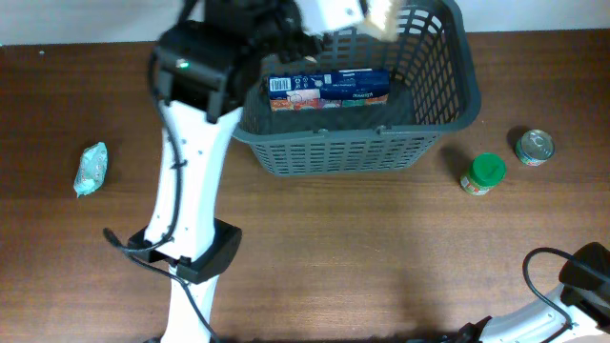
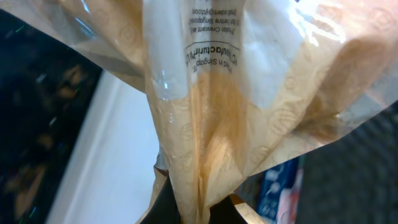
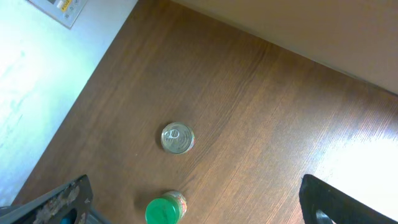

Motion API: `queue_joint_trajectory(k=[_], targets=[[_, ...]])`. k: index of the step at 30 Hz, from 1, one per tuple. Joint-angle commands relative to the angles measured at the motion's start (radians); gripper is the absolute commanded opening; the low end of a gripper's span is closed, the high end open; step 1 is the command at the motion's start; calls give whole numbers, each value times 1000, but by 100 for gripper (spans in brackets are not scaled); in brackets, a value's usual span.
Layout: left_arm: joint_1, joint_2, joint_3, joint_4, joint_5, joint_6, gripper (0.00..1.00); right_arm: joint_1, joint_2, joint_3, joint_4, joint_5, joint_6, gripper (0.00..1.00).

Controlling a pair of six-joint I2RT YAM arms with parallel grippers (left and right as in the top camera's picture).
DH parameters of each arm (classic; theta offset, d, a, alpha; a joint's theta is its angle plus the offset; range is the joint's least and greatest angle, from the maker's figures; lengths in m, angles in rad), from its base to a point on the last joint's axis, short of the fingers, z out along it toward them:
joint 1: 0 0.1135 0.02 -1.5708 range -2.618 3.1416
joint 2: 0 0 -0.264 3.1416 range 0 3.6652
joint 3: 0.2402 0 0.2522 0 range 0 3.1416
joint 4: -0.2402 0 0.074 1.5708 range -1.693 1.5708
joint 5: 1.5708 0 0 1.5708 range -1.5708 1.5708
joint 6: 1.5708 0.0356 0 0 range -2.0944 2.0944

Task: Pack container
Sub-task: 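Carry the beige pouch into the basket and release it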

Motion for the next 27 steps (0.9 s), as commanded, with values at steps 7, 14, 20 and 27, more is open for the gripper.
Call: queue_joint_trajectory(k=[7,14,20,27], targets=[[-99,218,-261,85,106,57,2,-5,3,0,-6,-1,8,99],[-151,365,-275,98,103,-77,2,-5,3,0,-6,-2,8,99],[-161,366,-251,87,-69,-198,68,-5,3,0,-6,-1,8,99],[-86,176,-210,-55,-304,-244,99,-5,3,0,-6,-1,8,99]])
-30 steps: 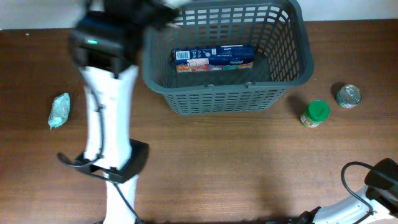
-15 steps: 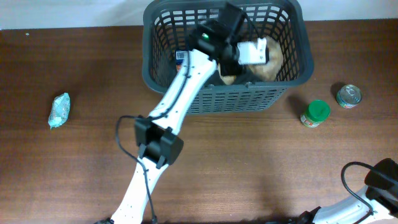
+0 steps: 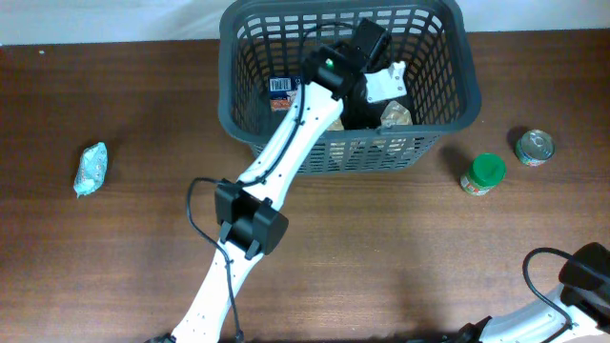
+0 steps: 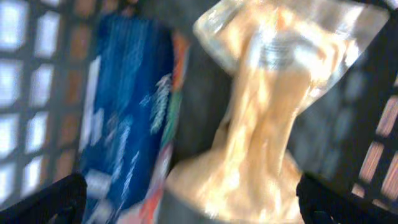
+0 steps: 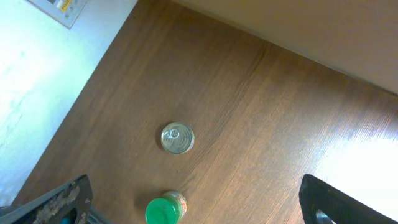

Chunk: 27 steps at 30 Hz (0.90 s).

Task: Pack container
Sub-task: 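Carry the beige pouch into the basket and release it, then grasp the mint-green packet with the left gripper and lift it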

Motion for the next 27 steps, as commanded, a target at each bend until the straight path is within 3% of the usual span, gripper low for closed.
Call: queue_joint_trajectory(k=[1,9,13,15,19,27], targets=[[82,-210,30,-37,-112,-35,99,-5,3,0,-6,-2,8,99],[426,-523,30,-176,-107,-166,99,-5,3,0,-6,-1,8,99],[675,-522,-18,-344,-82,-412,99,-5,3,0,-6,-1,8,99],[753,-509,-86,-370,-83,-475,99,-5,3,0,-6,-1,8,98],[905,-449,-316,-341,-84,-526,99,-5,3,0,-6,-1,8,99],[1074,-289,-666,-89,-82,-536,99,-5,3,0,-6,-2,8,99]])
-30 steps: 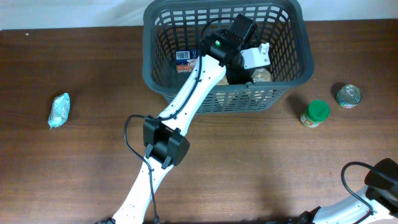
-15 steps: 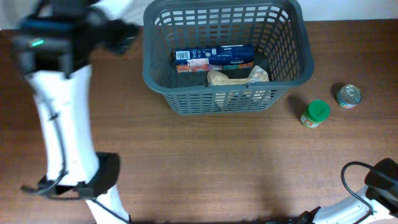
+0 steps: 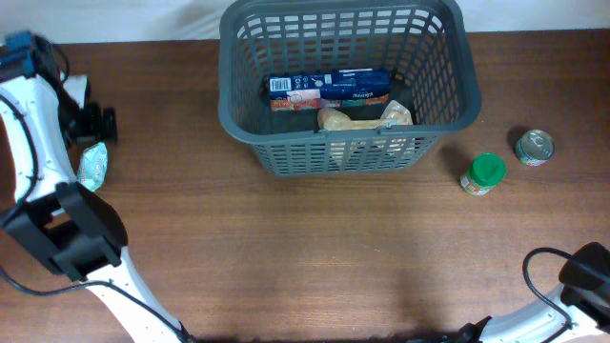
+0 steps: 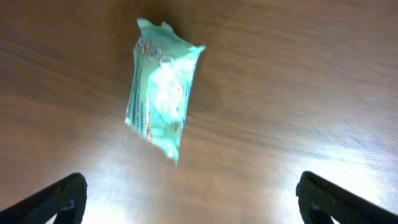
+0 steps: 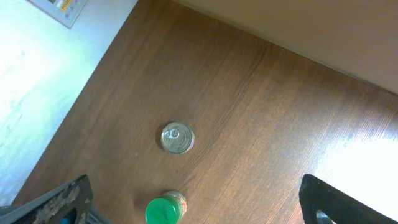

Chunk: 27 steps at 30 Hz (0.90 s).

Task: Pack container
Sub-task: 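Grasp the mint-green packet with the left gripper and lift it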

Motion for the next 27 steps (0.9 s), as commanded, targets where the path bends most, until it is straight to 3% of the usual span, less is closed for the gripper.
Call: queue_joint_trajectory(k=[1,5,10,15,21,27], targets=[[54,64,-72,47,7,-19,99,-5,3,0,-6,-1,9,99],[81,151,-75,104,8,58,100,-5,3,0,-6,-1,9,99],[80,195,-75,185,8,72,100,-5,3,0,-6,-2,9,99],[82,206,-75,202,8,139,89,-5,3,0,-6,-1,9,99],[82,206,-75,215,8,191,68,-5,3,0,-6,-1,9,99],[87,208,-76,222,8,195,69,-5,3,0,-6,-1,9,99]])
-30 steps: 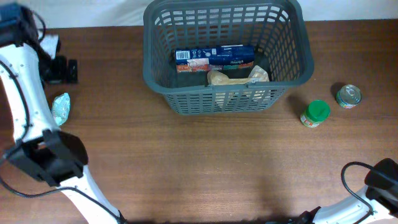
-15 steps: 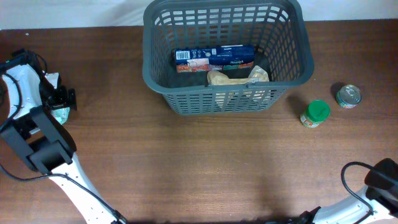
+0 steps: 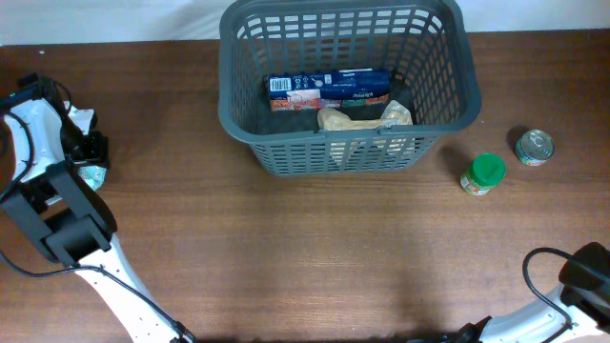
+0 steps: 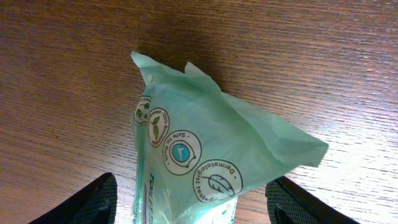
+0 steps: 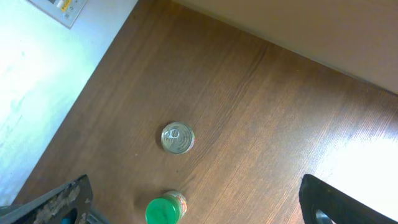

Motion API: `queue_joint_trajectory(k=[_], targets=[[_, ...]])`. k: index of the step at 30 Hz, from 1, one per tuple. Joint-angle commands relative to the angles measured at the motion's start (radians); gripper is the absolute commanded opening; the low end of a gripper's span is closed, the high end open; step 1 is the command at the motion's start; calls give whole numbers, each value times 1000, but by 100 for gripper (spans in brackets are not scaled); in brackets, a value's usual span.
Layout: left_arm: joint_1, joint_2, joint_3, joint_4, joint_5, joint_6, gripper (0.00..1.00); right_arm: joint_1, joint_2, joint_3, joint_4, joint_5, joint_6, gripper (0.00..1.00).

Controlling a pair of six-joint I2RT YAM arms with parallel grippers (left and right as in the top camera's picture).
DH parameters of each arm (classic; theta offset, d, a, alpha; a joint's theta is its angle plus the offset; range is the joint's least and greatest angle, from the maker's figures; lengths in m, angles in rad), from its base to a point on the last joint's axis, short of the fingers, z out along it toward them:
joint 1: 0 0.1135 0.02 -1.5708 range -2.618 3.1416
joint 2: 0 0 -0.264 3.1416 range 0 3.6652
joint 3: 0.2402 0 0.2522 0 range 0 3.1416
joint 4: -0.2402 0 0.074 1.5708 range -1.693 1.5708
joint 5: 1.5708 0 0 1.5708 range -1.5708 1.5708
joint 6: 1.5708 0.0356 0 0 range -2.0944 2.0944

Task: Pack container
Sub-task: 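Grasp the mint-green packet with the left gripper and lift it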

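The grey basket (image 3: pixel 343 154) stands at the back centre and holds a blue box (image 3: pixel 329 90) and a tan clear-wrapped bag (image 3: pixel 362 120). A pale green tissue packet (image 4: pixel 193 149) lies on the table at the far left (image 3: pixel 92 177). My left gripper (image 4: pixel 199 205) is open and low over it, one finger on each side of the packet; in the overhead view this gripper (image 3: pixel 88 152) covers most of the packet. My right gripper (image 5: pixel 193 196) is open and high above the table at the right, holding nothing.
A green-lidded jar (image 3: pixel 484 172) and a tin can (image 3: pixel 534 147) stand on the table right of the basket; both show in the right wrist view, the jar (image 5: pixel 163 210) and the can (image 5: pixel 177 137). The right arm's base (image 3: pixel 583 276) sits at the front right corner.
My left gripper has come down closer to the green packet, which now fills the wrist view between the open fingers. The right arm and the basket's contents have not moved.
My left gripper was shut on the tan bag above the basket. Then it was inside the basket, open, with the bag lying beside the blue box. Then it was open above the green packet at the far left, and now it straddles that packet low down.
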Motion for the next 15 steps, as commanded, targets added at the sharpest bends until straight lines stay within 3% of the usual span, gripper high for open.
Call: queue_joint_trajectory(k=[1,12,13,14,15], targets=[[8,18,-3,5,8,24,68,-5,3,0,-6,-1,9,99],[9,65,-3,2,8,23,68,-5,3,0,-6,-2,9,99],[9,65,-3,2,8,24,65,-5,3,0,-6,-1,9,99],[9,64,-3,2,8,24,56,-5,3,0,-6,-1,9,99],[9,64,-3,2,8,23,40,-5,3,0,-6,-2,9,99]])
